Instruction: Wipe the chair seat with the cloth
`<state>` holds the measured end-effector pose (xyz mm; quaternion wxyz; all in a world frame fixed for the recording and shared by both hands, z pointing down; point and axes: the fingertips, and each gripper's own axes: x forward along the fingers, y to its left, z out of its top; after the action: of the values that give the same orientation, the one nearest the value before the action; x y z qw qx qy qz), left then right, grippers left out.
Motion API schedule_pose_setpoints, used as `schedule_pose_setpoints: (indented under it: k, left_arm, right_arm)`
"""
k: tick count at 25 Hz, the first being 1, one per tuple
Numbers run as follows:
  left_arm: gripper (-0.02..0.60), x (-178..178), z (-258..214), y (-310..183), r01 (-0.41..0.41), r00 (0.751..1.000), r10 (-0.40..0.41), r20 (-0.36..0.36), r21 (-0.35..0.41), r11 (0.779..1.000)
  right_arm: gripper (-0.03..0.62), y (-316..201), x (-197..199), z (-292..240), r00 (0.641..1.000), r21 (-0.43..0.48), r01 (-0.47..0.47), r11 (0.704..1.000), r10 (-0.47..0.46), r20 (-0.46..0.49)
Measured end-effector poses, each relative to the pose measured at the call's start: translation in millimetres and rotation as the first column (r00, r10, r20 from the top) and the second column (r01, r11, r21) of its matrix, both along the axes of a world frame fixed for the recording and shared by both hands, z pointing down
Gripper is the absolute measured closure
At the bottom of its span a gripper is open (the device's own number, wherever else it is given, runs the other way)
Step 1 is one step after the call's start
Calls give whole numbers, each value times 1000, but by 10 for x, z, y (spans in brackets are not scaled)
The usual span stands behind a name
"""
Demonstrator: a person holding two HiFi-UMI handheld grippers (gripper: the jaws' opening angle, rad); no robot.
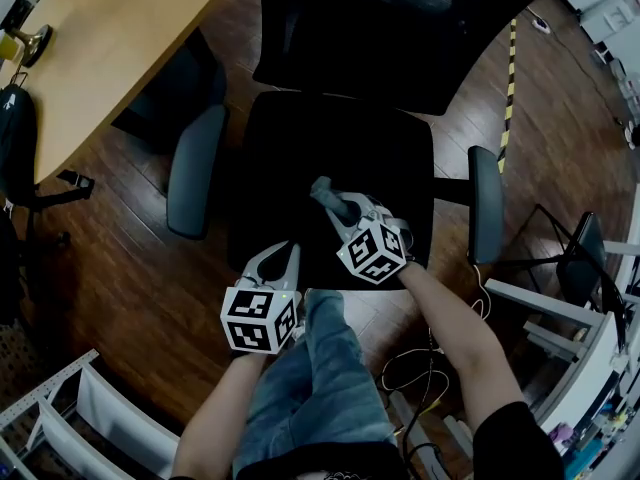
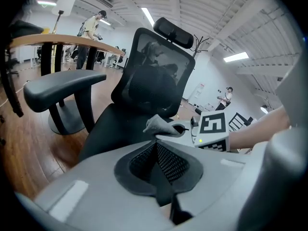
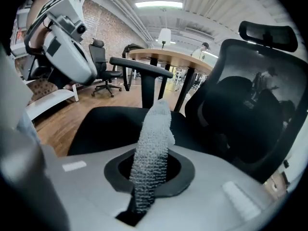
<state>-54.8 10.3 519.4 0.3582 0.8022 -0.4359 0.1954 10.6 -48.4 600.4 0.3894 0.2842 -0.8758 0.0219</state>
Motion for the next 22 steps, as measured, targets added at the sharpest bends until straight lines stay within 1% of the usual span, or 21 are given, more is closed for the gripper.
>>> schedule_pose_setpoints:
  k: [6, 10, 16, 19, 22]
  left_arm:
    - [578, 208, 8, -416, 2, 1000, -2, -4, -11, 1000]
    - [578, 360, 10, -736, -6, 1000, 6, -7, -17, 1000]
    - [578, 470, 120, -1190, 33, 999, -33, -16, -48, 998]
    - [578, 553, 225, -1308, 32, 999, -33, -16, -76, 997]
    - [578, 618, 289, -1394, 26, 999, -28, -22, -96, 995]
  right_arm:
    - [582, -750, 424, 63, 998, 12, -34, 999, 34, -57]
    - [582, -1174, 630, 176, 995, -6, -58, 998, 57, -80]
    - [582, -1735, 876, 400, 991, -12, -58, 998, 56, -123]
    - [582, -1974, 984, 511, 986, -20, -77, 997, 73, -147]
    - [582, -2156, 1020, 608, 983, -29, -72, 997, 66, -171]
